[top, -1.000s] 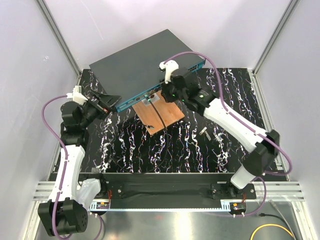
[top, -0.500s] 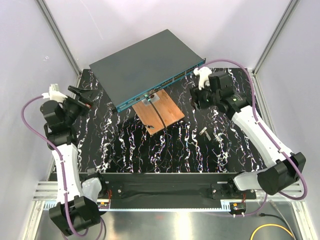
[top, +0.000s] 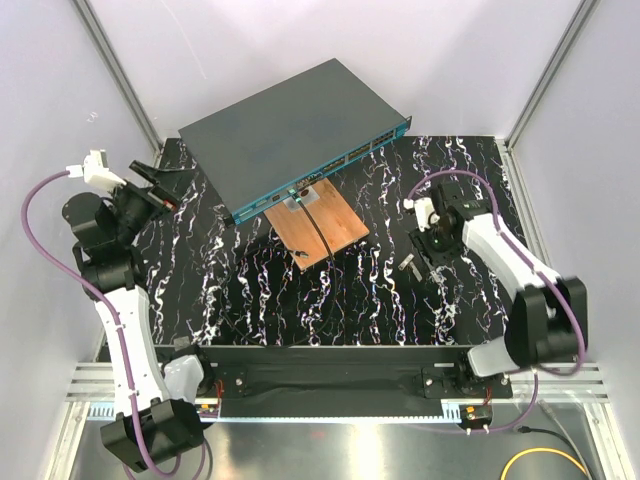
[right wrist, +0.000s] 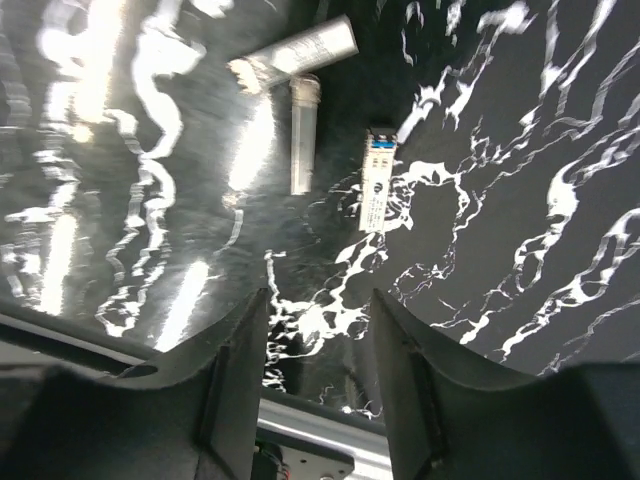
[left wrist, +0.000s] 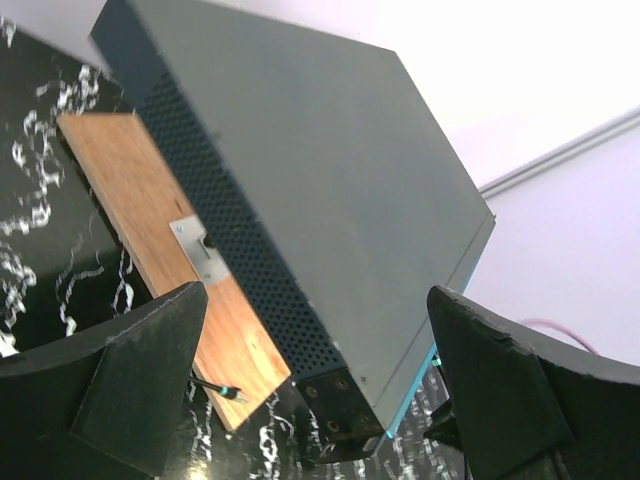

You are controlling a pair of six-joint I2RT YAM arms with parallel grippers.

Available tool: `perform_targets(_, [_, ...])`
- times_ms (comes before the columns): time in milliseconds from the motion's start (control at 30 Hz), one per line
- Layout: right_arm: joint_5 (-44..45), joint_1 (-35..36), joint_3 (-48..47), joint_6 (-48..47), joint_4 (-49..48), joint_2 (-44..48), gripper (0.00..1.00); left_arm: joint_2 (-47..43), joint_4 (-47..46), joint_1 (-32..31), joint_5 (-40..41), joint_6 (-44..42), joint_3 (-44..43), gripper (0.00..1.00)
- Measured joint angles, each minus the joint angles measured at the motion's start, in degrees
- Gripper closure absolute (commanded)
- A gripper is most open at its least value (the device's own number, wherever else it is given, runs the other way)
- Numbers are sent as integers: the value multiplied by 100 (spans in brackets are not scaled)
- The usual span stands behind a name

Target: Insert the plug into the switch port

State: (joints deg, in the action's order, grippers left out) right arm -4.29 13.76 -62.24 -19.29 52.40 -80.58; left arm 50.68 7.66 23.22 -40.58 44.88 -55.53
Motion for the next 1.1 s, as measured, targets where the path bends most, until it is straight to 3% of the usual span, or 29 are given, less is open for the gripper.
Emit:
perform_targets(367, [190,-232,-826,-107,352,-1939,52,-120,-48,-94,-219,-619,-332,1])
perform_targets(800, [245,-389,-1436,-96,426,-2951,52,-120,-59,-118,-400,-911,-413,1])
perform_targets(1033, [334,-457,-1447,4,400,-3311,59,-136,-85,-254,-472,-1228,-616,1])
perform_targets(1100, [337,-481,-1449,39,382,-3311,64,-157,-81,-330,-472,-1364,-636,1])
